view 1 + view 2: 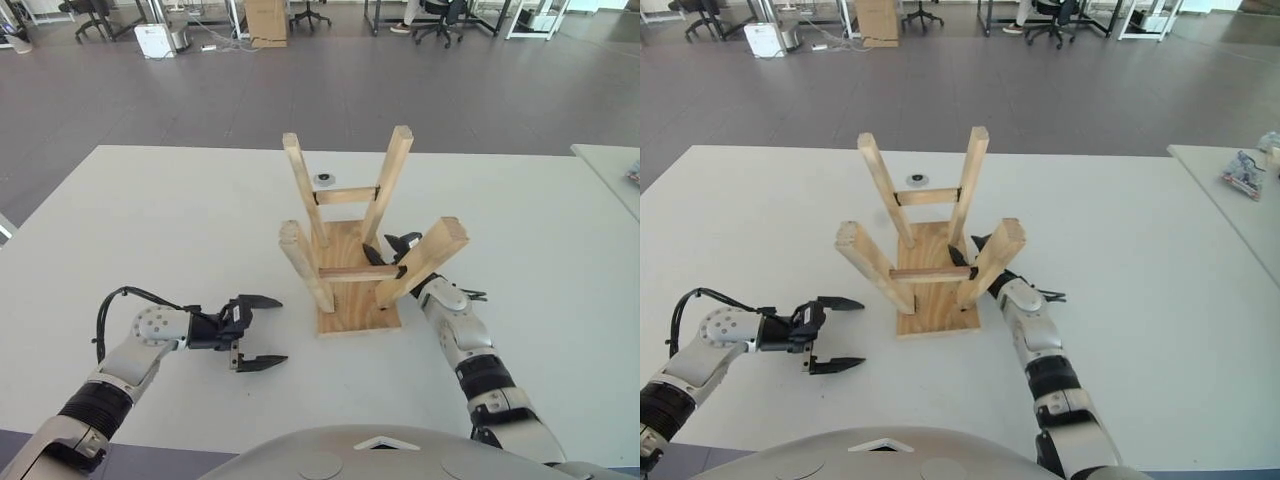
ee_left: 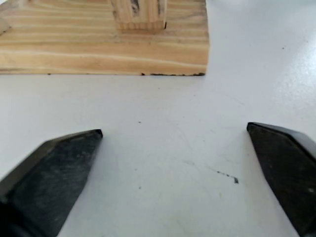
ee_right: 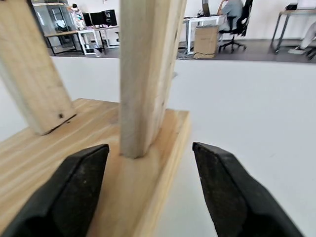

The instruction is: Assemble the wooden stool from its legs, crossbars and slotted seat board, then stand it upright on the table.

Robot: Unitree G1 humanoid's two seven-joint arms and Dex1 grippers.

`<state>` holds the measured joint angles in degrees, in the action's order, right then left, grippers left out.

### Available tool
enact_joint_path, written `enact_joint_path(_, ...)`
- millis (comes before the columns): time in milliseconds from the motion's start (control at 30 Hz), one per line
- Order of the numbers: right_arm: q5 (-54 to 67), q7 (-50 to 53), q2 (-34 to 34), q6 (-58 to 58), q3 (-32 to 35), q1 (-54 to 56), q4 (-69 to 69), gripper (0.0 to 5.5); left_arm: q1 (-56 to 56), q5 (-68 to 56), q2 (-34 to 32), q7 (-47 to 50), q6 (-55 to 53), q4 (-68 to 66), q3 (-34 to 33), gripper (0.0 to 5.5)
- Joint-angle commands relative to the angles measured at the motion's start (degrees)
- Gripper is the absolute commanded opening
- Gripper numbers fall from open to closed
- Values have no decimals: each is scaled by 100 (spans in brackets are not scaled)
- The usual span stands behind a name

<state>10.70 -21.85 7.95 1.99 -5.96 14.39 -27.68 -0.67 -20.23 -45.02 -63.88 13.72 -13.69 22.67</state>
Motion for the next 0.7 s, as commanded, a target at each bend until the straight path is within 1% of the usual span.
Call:
enact_joint_path(33,-116,178,228,-92,346,131,-743,316,1300,925,-198,369,329,-903,79,538)
enact_joint_path(100,277,-69,513,-397,658,51,223,316,697,1017,230,629,-458,-524,293,538)
enact_joint_path(133,490,-140,660,-634,840,-16,776,316,613,1016,322,703,-562,-512,312,538)
enact_joint_path(200,1033,-234,1105,-1422,1239,-218,2358,316,682,987,443,876,-651,-469,304,538)
enact_joint_path(267,1564,-160,1415,-2189,1497,-341,3726,316,746,992,558,1016,-694,-493,301,538)
enact_joint_path(333,1850,122,1639,-2757,1650,-280,4821,316,769,992,628,1096,-684,-549,292,538)
enact_joint_path(400,2086,529,1800,-3325,1662,164,5881,316,815,974,698,1195,-644,-625,257,538)
enact_joint_path(467,2302,869,1802,-3805,1485,691,6590,316,894,946,742,1310,-640,-620,217,538)
enact_joint_path(533,2736,1337,1593,-4382,1163,1109,7341,316,877,933,812,1418,-651,-648,193,538)
enact_joint_path(567,2939,1498,1545,-4632,1072,1190,7619,316,858,932,840,1452,-650,-671,189,538)
enact_joint_path(600,3321,1510,1655,-4891,1076,1147,7850,316,842,936,872,1480,-639,-714,182,538)
enact_joint_path(633,3606,1466,1818,-5059,1164,1077,7988,316,831,944,895,1489,-626,-754,175,538)
enact_joint_path(667,4110,1379,2039,-5179,1430,975,8027,316,809,959,917,1483,-603,-819,171,538)
enact_joint_path(700,4486,1065,2390,-5285,1731,950,7946,316,823,977,943,1511,-575,-884,156,538)
